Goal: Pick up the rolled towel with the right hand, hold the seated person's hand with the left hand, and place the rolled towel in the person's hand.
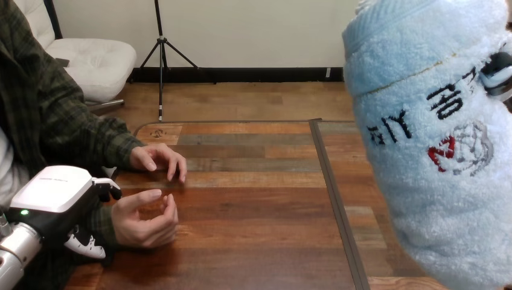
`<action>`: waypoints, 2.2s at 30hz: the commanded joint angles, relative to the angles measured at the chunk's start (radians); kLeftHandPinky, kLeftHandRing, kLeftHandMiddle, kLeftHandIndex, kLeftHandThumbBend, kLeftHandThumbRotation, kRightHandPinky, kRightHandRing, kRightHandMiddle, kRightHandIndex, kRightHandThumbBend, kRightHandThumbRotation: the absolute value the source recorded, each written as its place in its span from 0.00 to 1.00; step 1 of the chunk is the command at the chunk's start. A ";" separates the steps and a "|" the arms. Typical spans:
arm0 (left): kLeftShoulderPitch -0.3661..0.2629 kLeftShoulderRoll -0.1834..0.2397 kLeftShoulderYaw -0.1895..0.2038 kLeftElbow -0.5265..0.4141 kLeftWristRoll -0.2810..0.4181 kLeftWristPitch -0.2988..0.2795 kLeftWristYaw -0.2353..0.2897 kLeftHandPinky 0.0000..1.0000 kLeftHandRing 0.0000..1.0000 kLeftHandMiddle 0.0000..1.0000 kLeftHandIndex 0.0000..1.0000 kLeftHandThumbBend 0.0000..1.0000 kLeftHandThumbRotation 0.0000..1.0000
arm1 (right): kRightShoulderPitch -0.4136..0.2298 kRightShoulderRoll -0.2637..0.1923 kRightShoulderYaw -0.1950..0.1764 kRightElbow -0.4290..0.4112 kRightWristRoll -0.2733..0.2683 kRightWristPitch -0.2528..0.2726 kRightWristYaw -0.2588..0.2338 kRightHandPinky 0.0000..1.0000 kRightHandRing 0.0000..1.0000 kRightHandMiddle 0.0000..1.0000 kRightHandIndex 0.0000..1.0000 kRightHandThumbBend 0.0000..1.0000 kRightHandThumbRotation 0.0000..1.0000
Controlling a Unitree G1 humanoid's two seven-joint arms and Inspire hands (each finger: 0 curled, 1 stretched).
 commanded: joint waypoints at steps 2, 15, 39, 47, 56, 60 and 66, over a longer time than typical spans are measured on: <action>-0.024 0.007 -0.034 0.025 -0.028 -0.005 0.030 0.56 0.61 0.66 0.67 1.00 0.06 | -0.039 -0.018 -0.019 -0.023 0.012 -0.006 -0.014 0.02 0.08 0.18 0.17 0.85 0.00; -0.014 0.003 -0.059 0.014 -0.069 0.000 0.020 0.52 0.56 0.59 0.61 0.97 0.00 | -0.041 -0.026 -0.024 -0.028 0.019 -0.003 -0.016 0.01 0.07 0.18 0.17 0.88 0.00; 0.011 -0.017 -0.060 0.010 -0.141 -0.014 0.062 0.38 0.41 0.45 0.47 0.92 0.00 | -0.054 -0.045 -0.020 -0.013 0.028 0.013 -0.017 0.00 0.06 0.18 0.17 0.84 0.00; 0.018 -0.025 -0.059 0.012 -0.171 -0.024 0.071 0.38 0.40 0.43 0.44 0.88 0.00 | -0.056 -0.053 -0.015 -0.008 0.014 0.013 -0.012 0.00 0.06 0.19 0.18 0.83 0.00; 0.042 -0.029 -0.048 -0.031 -0.211 -0.019 0.070 0.36 0.38 0.41 0.41 0.85 0.00 | -0.059 -0.045 -0.006 0.000 0.007 0.018 -0.026 0.00 0.06 0.19 0.18 0.82 0.00; 0.051 -0.040 -0.035 -0.036 -0.242 -0.029 0.077 0.35 0.37 0.41 0.41 0.86 0.00 | -0.061 -0.035 0.007 0.007 -0.020 0.000 -0.023 0.00 0.06 0.19 0.19 0.80 0.00; 0.055 -0.053 -0.024 -0.027 -0.283 -0.050 0.093 0.31 0.34 0.40 0.39 0.87 0.00 | -0.061 -0.025 0.030 0.015 -0.078 -0.020 -0.033 0.00 0.06 0.19 0.20 0.76 0.00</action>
